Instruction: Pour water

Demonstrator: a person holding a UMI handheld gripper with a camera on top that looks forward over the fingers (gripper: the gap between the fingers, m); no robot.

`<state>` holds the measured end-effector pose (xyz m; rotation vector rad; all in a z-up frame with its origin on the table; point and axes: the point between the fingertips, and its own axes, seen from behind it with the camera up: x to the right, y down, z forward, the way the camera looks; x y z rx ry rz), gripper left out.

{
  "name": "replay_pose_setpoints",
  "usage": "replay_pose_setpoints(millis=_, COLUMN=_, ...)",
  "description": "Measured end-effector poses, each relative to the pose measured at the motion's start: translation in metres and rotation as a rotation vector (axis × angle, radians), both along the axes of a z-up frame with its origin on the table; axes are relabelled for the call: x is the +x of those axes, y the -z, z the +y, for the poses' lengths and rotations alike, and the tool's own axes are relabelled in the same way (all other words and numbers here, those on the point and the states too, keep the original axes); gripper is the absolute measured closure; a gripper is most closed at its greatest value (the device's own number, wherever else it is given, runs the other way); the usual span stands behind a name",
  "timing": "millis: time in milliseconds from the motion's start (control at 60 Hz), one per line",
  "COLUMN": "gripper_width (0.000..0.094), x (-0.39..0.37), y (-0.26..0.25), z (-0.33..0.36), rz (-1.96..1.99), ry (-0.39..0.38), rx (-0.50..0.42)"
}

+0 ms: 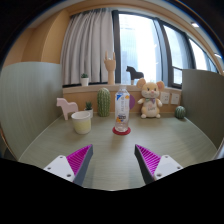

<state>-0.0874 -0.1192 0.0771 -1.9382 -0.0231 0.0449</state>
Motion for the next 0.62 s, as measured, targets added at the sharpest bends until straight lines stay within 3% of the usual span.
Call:
replay_pose_setpoints(millis=367, gripper_width=0.0081, x=0.012, y=-0.079, z=-0.068, rz=0.006, ry=0.008, rx=0.097)
replay_pose_setpoints(millis=617, gripper_width=0.0081, x=0.017, y=-0.101, z=-0.089, rz=0.013, ry=0.011, rx=0.13)
